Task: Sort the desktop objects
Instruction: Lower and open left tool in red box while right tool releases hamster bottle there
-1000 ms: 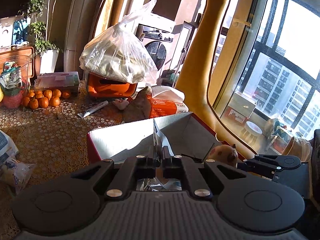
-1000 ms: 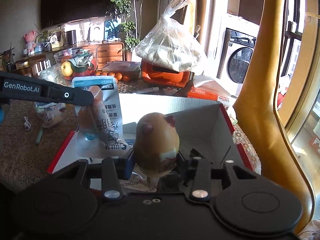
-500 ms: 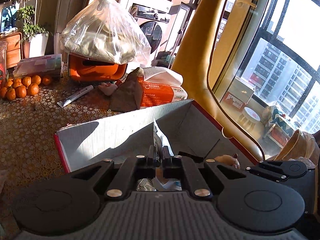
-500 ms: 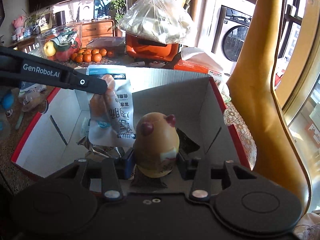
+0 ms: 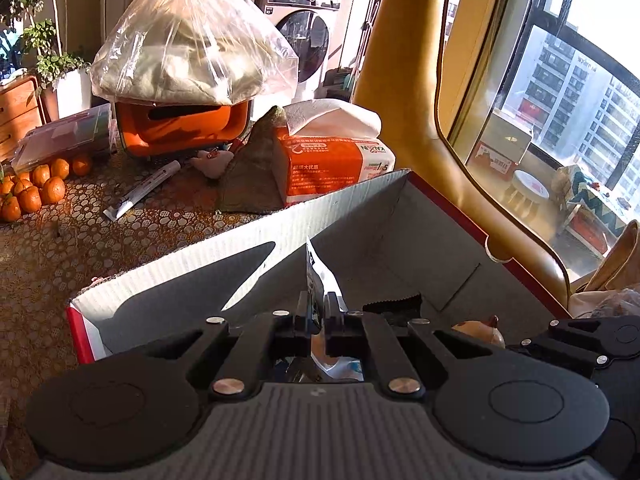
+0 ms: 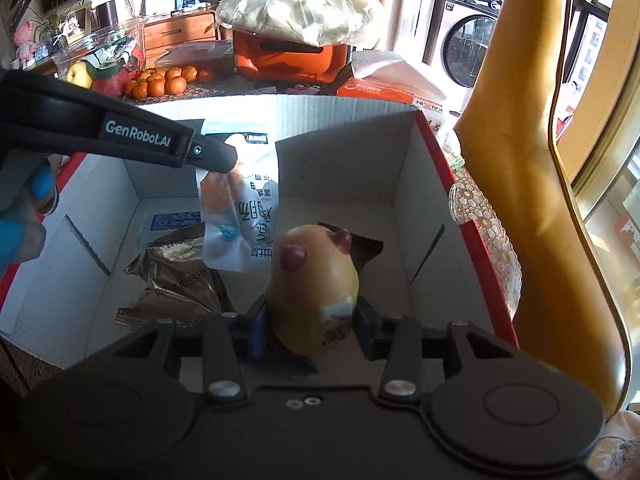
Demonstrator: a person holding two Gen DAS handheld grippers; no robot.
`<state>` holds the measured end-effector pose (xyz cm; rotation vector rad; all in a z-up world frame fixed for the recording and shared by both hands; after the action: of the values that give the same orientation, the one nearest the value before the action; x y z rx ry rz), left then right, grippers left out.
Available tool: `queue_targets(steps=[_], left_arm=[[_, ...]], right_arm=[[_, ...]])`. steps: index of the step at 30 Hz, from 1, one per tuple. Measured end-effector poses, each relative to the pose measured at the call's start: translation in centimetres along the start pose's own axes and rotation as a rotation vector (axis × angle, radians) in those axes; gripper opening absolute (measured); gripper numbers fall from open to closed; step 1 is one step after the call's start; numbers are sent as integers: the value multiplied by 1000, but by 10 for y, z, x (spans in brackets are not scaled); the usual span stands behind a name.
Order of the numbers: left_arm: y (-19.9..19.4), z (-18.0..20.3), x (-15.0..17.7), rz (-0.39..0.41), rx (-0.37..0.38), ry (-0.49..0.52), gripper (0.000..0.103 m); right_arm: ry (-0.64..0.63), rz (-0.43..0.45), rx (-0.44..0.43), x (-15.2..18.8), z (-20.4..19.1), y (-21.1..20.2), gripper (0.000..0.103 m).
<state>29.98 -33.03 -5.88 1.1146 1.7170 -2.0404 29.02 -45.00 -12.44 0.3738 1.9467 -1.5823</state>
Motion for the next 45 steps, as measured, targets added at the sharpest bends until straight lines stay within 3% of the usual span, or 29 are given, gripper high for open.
queue_targets(steps=[12,20,37,45], left_arm=[[23,5,8,-123,-26,76,4],[34,-4,12,-216,-34,75,4],[11,-14,13,-192,-22,55,12],[-17,-11,11,-133,4,75,14]], right_arm=[[38,-51,-20,-5,6,13,43],[29,-58,-18,-3,4,12,46],[29,-36,15,-3,2,-3,65],[26,-1,40,-5,-3,-22,65]])
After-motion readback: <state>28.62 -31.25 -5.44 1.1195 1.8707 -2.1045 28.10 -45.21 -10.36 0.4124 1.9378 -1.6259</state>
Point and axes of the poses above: each gripper's, at about its wrist camera, not at the fingertips, and y roughly the way its jaws point, z to its right, x to its underside, the point moved 5 cm from there along y, roughly the way its jaws point, and after that the axes turned 11 degrees about -x, right-handed, at the moved point
